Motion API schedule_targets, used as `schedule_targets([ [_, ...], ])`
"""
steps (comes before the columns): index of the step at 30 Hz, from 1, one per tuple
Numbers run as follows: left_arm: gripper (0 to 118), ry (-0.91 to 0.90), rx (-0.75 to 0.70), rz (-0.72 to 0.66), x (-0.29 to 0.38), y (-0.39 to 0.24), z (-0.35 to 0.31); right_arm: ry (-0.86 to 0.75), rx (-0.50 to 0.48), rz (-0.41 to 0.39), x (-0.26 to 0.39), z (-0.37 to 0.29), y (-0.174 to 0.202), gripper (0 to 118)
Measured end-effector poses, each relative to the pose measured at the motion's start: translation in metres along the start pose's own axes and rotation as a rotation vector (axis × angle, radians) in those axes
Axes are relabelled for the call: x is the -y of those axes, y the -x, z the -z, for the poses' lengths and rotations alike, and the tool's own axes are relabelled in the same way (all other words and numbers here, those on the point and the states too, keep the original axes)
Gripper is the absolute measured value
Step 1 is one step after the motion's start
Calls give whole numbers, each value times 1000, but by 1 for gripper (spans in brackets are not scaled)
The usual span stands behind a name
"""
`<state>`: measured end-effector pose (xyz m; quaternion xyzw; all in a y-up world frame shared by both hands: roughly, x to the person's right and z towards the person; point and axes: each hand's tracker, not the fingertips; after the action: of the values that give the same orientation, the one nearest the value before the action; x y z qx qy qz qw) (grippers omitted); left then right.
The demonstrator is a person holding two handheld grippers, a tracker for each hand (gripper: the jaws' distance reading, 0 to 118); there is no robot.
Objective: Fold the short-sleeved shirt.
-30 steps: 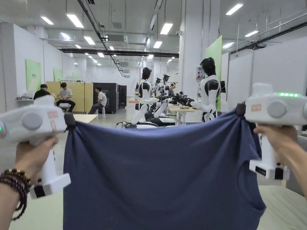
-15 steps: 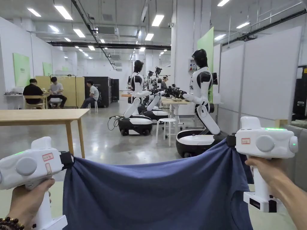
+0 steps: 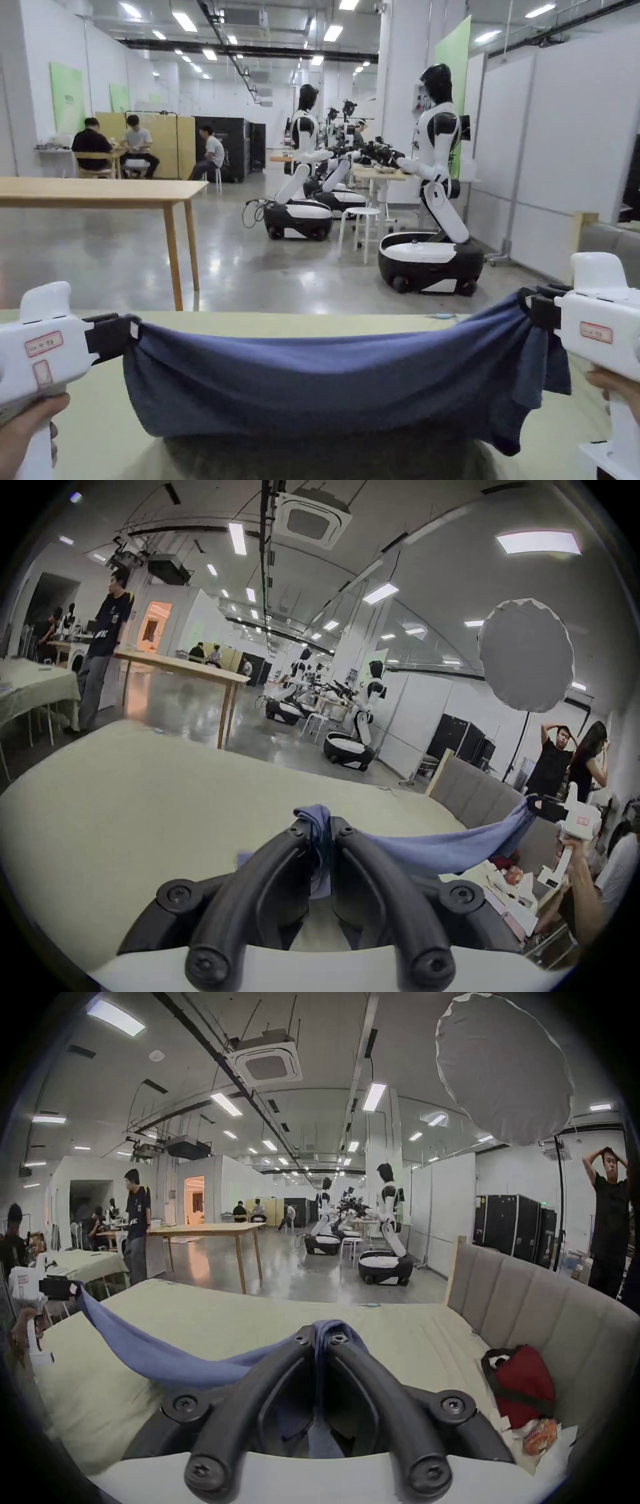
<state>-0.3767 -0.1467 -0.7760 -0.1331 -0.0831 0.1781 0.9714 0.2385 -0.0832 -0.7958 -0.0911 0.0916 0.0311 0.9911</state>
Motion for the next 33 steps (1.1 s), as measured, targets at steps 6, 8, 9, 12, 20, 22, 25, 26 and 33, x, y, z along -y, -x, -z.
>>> schedule_targets([
  [6, 8, 25, 2, -41, 81, 11, -80, 56, -69, 10, 66, -103, 15, 4],
  [8, 8, 47, 2, -55, 112, 17, -101, 124, -95, 27, 93, -128, 17, 4],
  [9, 8, 70, 2, -75, 130, 20, -112, 160, -104, 29, 109, -141, 18, 4],
  [12, 8, 143, -7, -127, 177, 26, -136, 287, -108, 41, 151, -164, 19, 4],
  [20, 8, 310, -92, -165, 249, 42, -163, 590, -95, 48, 239, -188, 26, 4],
  [22, 8, 325, -104, -154, 257, 46, -167, 638, -100, 73, 252, -189, 24, 4],
  [25, 8, 344, -130, -167, 266, 53, -170, 706, -73, 34, 264, -185, 24, 4],
  [26, 8, 350, -143, -166, 268, 55, -171, 708, -58, 27, 267, -183, 25, 4],
  [33, 8, 299, -191, -244, 273, 79, -191, 752, -39, 13, 278, -170, 24, 7],
])
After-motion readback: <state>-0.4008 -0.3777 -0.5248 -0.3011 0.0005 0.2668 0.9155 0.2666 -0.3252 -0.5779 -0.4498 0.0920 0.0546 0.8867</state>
